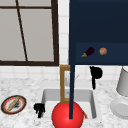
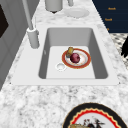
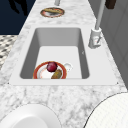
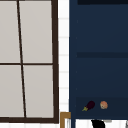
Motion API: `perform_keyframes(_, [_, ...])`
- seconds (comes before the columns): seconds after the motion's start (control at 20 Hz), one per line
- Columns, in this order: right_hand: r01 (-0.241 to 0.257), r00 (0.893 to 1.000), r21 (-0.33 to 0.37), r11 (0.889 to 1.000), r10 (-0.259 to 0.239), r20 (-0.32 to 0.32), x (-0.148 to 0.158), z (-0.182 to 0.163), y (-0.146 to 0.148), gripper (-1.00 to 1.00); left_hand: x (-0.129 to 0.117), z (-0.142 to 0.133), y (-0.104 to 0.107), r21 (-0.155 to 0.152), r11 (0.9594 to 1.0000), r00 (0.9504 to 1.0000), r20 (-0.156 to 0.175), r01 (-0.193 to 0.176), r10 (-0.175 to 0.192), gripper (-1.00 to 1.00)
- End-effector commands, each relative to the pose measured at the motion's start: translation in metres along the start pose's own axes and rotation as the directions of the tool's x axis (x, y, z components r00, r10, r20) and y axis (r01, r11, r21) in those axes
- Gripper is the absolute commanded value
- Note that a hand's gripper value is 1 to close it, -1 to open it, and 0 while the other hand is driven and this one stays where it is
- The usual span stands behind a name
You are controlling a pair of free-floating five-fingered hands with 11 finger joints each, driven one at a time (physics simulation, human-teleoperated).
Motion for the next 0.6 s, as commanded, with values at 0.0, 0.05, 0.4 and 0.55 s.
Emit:
perform_keyframes(0.0, [-0.035,0.999,-0.021,0.999,0.035,-0.013,0.016,0.017,0.035,-1.0,0.0,0.0,0.0,0.0,1.0,1.0,0.0,0.0,0.0,0.0])
perform_keyframes(0.05, [-0.048,0.999,-0.025,0.999,0.047,-0.019,0.023,0.016,0.043,-1.0,0.0,0.0,0.0,0.0,1.0,1.0,0.0,0.0,0.0,0.0])
perform_keyframes(0.4, [-0.037,0.999,-0.032,0.999,0.036,-0.03,0.068,0.015,0.074,-1.0,0.0,0.0,0.0,0.0,1.0,1.0,0.0,0.0,0.0,0.0])
perform_keyframes(0.55, [-0.033,0.999,-0.027,0.999,0.032,-0.028,0.089,0.017,0.089,-1.0,0.0,0.0,0.0,0.0,1.0,1.0,0.0,0.0,0.0,0.0])
